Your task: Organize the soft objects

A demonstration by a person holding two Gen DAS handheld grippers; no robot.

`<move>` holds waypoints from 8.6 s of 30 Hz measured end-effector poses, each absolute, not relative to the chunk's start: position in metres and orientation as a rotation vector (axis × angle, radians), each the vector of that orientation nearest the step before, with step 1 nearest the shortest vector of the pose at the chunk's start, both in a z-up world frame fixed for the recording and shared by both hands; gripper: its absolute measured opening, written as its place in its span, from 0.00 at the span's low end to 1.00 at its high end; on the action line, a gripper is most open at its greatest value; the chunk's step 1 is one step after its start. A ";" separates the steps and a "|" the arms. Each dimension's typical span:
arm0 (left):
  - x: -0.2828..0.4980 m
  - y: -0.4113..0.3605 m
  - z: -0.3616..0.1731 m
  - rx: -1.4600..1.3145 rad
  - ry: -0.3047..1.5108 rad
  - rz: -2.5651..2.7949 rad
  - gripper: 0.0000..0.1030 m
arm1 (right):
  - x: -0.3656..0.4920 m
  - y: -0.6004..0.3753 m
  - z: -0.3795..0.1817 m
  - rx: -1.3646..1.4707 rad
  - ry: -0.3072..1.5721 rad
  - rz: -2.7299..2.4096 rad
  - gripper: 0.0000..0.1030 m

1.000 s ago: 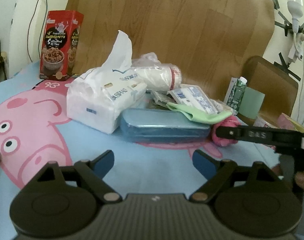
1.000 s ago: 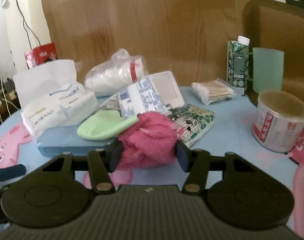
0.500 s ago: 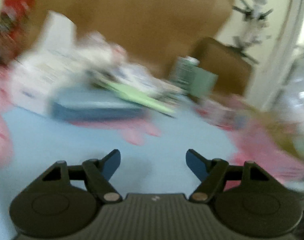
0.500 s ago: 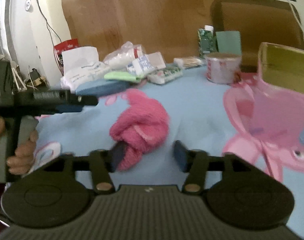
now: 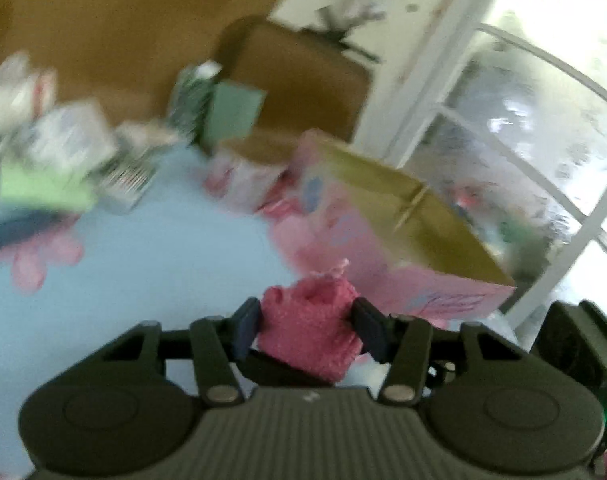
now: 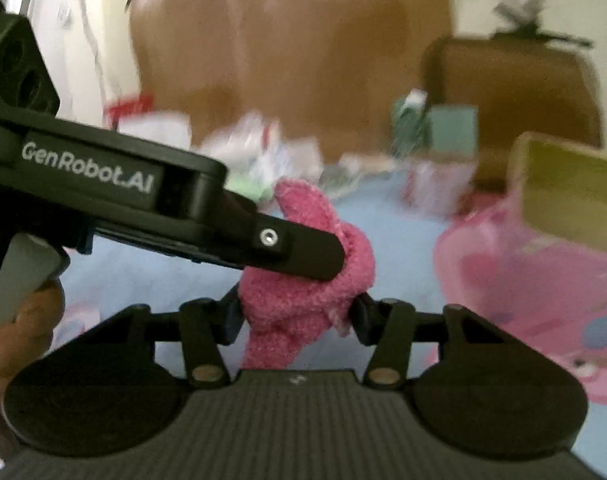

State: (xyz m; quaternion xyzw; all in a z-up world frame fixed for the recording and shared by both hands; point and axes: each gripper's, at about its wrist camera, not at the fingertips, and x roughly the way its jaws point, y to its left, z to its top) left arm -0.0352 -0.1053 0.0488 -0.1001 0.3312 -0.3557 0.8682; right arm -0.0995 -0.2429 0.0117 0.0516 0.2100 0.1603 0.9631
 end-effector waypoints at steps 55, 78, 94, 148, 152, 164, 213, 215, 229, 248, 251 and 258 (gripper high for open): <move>-0.034 0.074 0.005 -0.356 0.488 -0.162 0.68 | 0.004 -0.125 0.037 -0.229 0.444 0.441 0.04; -0.028 -0.010 -0.003 -0.392 0.774 -0.541 0.19 | -0.061 -0.164 0.007 -0.072 0.582 0.531 0.14; -0.023 -0.202 0.079 -0.132 0.589 -0.907 0.18 | -0.120 -0.303 0.044 0.065 0.233 0.057 0.07; -0.031 -0.019 -0.001 -0.021 0.616 -0.202 0.76 | -0.062 -0.238 0.000 0.234 0.507 0.161 0.71; -0.029 -0.015 -0.001 -0.035 0.615 -0.205 0.77 | -0.062 -0.235 0.001 0.231 0.512 0.153 0.71; -0.030 -0.003 0.001 -0.099 0.589 -0.222 0.80 | -0.059 -0.233 0.000 0.177 0.534 0.139 0.71; -0.055 0.072 0.006 -0.490 0.330 -0.001 0.89 | 0.029 -0.118 0.010 -0.159 0.519 0.432 0.76; -0.058 0.075 0.007 -0.499 0.303 0.018 0.90 | 0.036 -0.104 0.011 -0.272 0.478 0.505 0.78; -0.063 0.077 0.008 -0.507 0.253 0.065 0.95 | 0.105 -0.053 0.022 -0.584 0.545 0.832 0.96; -0.064 0.076 0.009 -0.508 0.258 0.081 0.97 | 0.039 -0.099 0.040 -0.714 0.601 0.924 0.59; -0.062 0.076 0.009 -0.509 0.271 0.069 0.98 | 0.016 -0.135 0.041 -0.645 0.598 0.879 0.60; -0.048 0.069 0.005 -0.475 0.352 0.003 0.99 | -0.077 -0.188 0.019 -0.332 0.664 0.718 0.54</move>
